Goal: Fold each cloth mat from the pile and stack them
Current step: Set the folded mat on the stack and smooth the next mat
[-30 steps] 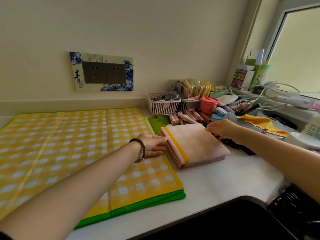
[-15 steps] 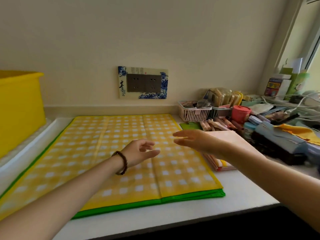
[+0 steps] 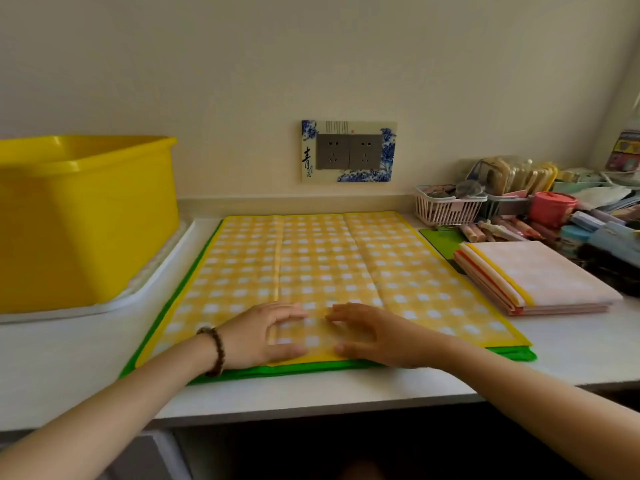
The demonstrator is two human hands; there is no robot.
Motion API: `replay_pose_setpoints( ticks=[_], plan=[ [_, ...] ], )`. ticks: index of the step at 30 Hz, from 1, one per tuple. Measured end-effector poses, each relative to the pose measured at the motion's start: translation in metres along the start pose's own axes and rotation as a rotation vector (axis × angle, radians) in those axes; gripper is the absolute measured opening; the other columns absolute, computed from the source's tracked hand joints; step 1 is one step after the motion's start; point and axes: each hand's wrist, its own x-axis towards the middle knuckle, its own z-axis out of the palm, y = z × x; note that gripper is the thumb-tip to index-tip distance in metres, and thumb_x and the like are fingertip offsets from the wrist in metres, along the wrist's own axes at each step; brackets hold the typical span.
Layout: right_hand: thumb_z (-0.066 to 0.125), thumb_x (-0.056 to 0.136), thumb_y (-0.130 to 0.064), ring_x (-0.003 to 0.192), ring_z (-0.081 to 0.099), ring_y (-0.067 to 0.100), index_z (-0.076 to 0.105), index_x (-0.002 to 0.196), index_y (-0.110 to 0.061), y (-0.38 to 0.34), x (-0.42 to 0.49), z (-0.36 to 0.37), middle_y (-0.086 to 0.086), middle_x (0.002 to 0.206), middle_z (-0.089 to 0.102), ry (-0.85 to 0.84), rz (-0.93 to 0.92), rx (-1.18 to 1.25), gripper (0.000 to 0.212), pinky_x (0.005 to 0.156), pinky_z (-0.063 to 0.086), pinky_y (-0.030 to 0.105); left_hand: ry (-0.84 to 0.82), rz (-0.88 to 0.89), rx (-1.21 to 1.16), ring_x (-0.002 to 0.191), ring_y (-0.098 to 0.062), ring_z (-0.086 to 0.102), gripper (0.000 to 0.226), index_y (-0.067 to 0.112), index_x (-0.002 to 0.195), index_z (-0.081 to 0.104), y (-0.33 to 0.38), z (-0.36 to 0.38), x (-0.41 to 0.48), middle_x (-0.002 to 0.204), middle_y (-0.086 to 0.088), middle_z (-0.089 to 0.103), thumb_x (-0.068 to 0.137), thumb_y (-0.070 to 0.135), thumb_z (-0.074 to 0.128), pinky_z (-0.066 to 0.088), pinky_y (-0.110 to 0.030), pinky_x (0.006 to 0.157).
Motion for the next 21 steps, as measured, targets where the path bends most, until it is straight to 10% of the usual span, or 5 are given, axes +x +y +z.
replay_pose_setpoints(
  ticks=[4,10,21],
  plan=[
    [0.063,0.085,-0.042,0.135,0.028,-0.005,0.050,0.132,-0.036,-0.005,-0.008,0.003,-0.019,0.148,0.032,-0.013,-0.022,-0.005,0.049,0.109,0.019,0.012,-0.037,0.076,0.058,0.134,0.011,0.007,0.110,0.041,0.140,0.033,-0.006,0.001,-0.014,0.152,0.018,0.017,0.046,0.096,0.035,0.004,-0.020,0.114],
    [0.069,0.082,-0.037,0.127,0.030,-0.016,0.062,0.119,-0.037,-0.003,-0.014,0.004,-0.028,0.138,0.039,-0.007,-0.013,0.070,0.037,0.100,0.020,0.000,0.020,0.078,0.034,0.135,0.011,0.007,0.069,0.046,0.136,0.037,-0.006,0.005,-0.021,0.150,0.023,0.021,0.072,0.065,0.058,0.003,-0.020,0.115],
    [0.062,0.087,-0.035,0.114,0.050,-0.014,0.071,0.109,-0.028,0.000,-0.013,-0.017,-0.024,0.123,0.059,-0.081,0.018,0.112,0.025,0.101,0.034,0.008,0.042,-0.009,-0.209,0.113,0.006,0.053,0.021,0.027,0.101,0.073,-0.001,-0.015,-0.024,0.115,0.017,0.064,0.084,0.036,0.064,0.038,-0.017,0.102]
  ],
)
